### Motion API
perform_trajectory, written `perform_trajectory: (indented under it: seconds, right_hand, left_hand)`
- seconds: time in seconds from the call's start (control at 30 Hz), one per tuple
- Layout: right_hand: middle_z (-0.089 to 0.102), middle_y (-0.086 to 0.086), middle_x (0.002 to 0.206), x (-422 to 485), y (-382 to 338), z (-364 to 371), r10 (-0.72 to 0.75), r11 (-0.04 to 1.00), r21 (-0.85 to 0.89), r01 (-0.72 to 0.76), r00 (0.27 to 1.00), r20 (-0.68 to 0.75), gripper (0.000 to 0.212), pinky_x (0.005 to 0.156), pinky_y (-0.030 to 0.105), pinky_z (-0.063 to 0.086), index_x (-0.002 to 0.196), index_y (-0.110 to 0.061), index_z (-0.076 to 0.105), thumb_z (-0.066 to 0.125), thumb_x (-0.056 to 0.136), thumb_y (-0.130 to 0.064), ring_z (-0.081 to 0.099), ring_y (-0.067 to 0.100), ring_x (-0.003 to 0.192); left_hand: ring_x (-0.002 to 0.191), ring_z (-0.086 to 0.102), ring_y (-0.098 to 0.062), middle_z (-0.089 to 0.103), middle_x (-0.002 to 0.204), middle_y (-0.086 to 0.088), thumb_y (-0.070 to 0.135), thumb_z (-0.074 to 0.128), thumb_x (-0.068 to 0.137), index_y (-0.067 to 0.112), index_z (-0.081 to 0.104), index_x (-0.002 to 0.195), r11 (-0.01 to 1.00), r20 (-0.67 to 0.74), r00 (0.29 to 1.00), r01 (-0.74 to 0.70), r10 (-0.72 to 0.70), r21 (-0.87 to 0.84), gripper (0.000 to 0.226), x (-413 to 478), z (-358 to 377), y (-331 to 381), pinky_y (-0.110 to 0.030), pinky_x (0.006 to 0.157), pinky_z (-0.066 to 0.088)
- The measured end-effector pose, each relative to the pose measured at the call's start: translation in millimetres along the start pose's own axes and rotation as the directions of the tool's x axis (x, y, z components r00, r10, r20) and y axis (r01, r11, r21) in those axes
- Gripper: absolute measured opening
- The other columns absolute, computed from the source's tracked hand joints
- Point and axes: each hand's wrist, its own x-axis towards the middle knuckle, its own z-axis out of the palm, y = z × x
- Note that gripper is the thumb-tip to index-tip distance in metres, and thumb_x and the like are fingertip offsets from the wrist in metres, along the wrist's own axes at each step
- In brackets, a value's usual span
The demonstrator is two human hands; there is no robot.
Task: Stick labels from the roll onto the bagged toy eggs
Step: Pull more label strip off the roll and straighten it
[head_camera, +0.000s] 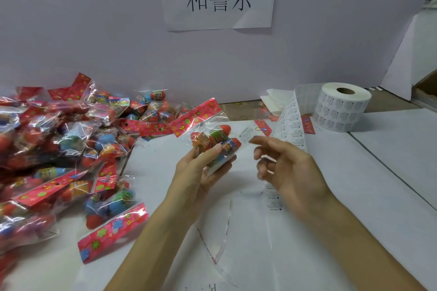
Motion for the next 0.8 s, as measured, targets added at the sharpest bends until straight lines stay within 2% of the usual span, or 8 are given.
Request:
perform_trajectory:
  seconds: [0.07, 0.2, 0.8]
  right_hand:
    - [0.060, 0.005, 0.075, 0.5, 3.9, 1.9, 0.057, 0.998, -0.017, -0.056, 0.997, 0.044, 0.033, 0.059, 0.028, 0.041, 0.096, -0.012, 0.082, 0.051, 0.094, -0.024, 0.046, 0.016, 0.056]
    - [0.059, 0.006, 0.075, 1.3, 8.8, 4.6, 0.088, 0.995, -0.060, -0.086, 0.995, 0.039, 0.036, 0.060, 0.030, 0.041, 0.098, -0.013, 0.082, 0.047, 0.098, -0.022, 0.045, 0.016, 0.055]
    - [0.059, 0.006, 0.076, -1.2, 8.1, 8.4, 0.118, 0.992, -0.046, -0.116, 0.993, 0.029, 0.036, 0.056, 0.024, 0.043, 0.107, -0.012, 0.080, 0.046, 0.100, -0.023, 0.047, 0.014, 0.057]
  left_hand:
    - [0.106, 0.075, -0.027, 0.077, 0.115, -0.011, 0.018, 0.075, 0.083, 0.008, 0.065, 0.128, 1.000, 0.007, 1.000, -0.004, 0.004, 0.012, 0.047, -1.3, 1.3, -0.3, -0.027, 0.081, 0.062]
    - [0.105, 0.076, -0.026, 0.078, 0.114, -0.009, 0.015, 0.069, 0.094, 0.011, 0.066, 0.127, 1.000, 0.023, 1.000, 0.003, -0.003, 0.027, 0.033, -2.9, 3.4, -0.5, -0.027, 0.081, 0.062]
    - [0.104, 0.076, -0.027, 0.078, 0.114, -0.011, 0.008, 0.069, 0.093, 0.012, 0.065, 0.126, 1.000, 0.048, 0.999, 0.004, -0.004, -0.012, 0.034, -1.0, 3.3, -0.7, -0.027, 0.078, 0.062]
